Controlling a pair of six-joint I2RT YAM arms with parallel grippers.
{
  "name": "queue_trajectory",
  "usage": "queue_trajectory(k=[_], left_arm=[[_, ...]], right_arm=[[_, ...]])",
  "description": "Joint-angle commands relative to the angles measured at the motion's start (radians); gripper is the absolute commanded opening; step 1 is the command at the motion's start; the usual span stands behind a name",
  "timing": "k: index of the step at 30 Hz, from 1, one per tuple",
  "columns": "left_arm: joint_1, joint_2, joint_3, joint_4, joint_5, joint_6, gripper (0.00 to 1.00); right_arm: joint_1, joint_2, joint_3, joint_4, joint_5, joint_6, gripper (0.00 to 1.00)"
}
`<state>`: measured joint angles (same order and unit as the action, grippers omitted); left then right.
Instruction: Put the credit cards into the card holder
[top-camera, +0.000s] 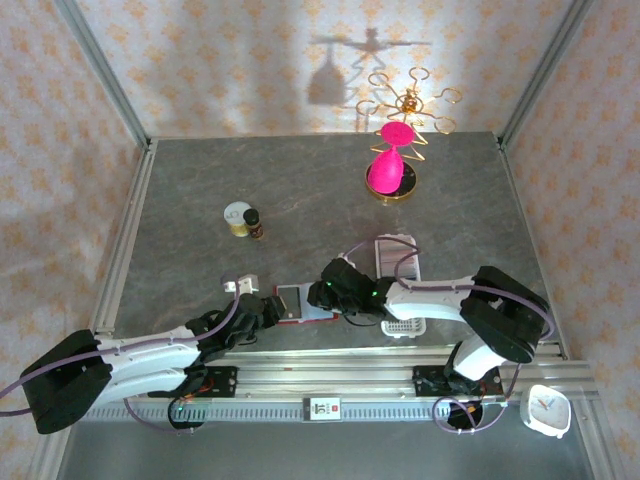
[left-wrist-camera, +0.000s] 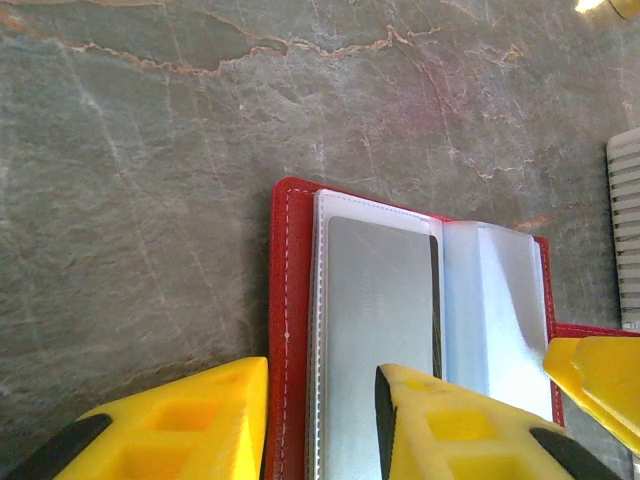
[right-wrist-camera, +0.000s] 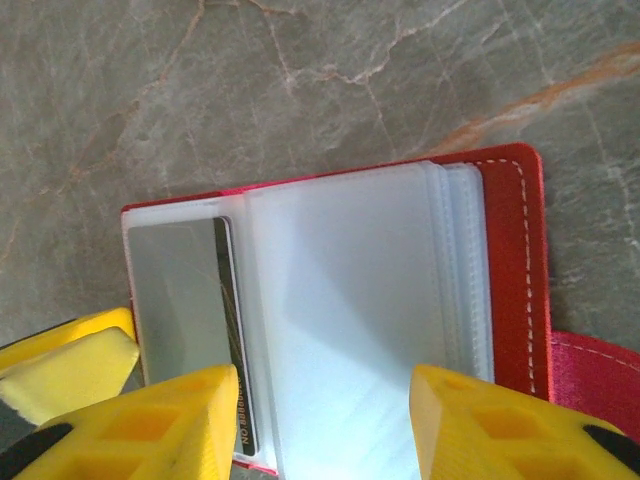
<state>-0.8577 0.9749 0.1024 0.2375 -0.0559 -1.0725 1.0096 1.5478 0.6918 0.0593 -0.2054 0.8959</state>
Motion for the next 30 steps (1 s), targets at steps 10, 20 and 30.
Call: queue_trajectory(k=[10, 20, 30], left_arm=[[-0.007, 0.023, -0.030, -0.080, 0.022, 0.012, 0.29], [-0.007, 0.039, -0.039, -0.071, 0.037, 0.015, 0.18], [-0.007, 0.039, -0.058, -0.044, 0.047, 0.009, 0.16]], right_arm=[[0.038, 0.078, 0.049, -0.063, 0.025, -0.016, 0.53], [0.039, 0.137, 0.080, 0.102, -0.080, 0.040, 0.55], [0.039, 0.146, 0.065, 0.264, -0.149, 0.108, 0.55]])
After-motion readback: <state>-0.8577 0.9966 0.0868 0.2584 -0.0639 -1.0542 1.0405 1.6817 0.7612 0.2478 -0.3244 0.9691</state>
